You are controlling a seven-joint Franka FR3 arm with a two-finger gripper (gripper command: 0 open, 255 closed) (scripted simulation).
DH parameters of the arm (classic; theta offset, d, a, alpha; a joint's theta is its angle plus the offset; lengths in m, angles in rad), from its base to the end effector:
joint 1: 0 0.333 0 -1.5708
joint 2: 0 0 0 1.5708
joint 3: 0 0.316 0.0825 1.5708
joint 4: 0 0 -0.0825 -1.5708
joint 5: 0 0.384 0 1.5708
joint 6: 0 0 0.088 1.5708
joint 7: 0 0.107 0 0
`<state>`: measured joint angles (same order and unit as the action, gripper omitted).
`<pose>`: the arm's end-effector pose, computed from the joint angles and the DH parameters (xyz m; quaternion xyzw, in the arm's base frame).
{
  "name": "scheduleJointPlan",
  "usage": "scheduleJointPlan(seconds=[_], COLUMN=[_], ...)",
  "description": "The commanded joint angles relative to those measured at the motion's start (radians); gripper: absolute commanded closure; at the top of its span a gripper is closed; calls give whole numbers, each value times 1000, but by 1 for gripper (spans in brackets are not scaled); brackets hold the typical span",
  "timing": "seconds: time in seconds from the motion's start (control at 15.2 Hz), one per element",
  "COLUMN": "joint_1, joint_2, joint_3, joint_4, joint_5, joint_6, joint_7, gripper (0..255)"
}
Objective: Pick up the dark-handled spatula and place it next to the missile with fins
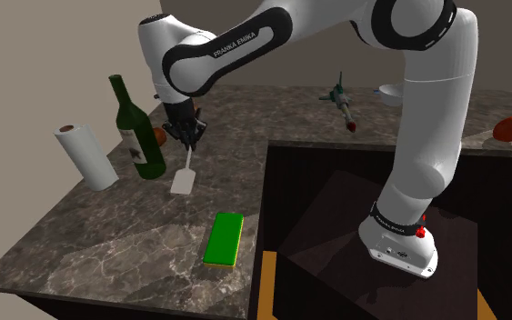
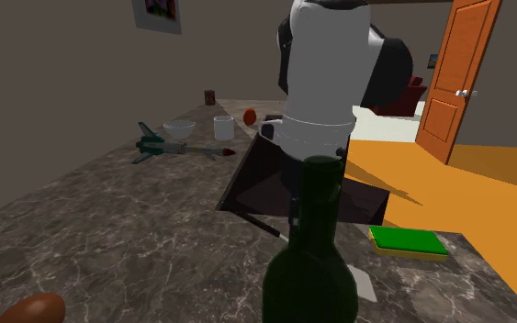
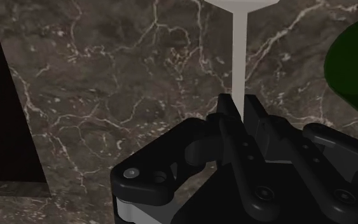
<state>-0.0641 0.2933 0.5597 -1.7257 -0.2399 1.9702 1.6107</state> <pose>0.5757 0.2619 0.4336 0.8672 -0.4968 0.0291 0.0163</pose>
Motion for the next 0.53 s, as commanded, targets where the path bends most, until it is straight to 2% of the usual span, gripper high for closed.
scheduleJointPlan(seconds=[0.0, 0.46], joint_1=[-2, -1], joint_2=[-8, -26], joint_3=[2, 8], joint_4=[17, 89], joint_5=[7, 22], joint_6=[-23, -110], joint_7=[-7, -21], gripper=[255, 255])
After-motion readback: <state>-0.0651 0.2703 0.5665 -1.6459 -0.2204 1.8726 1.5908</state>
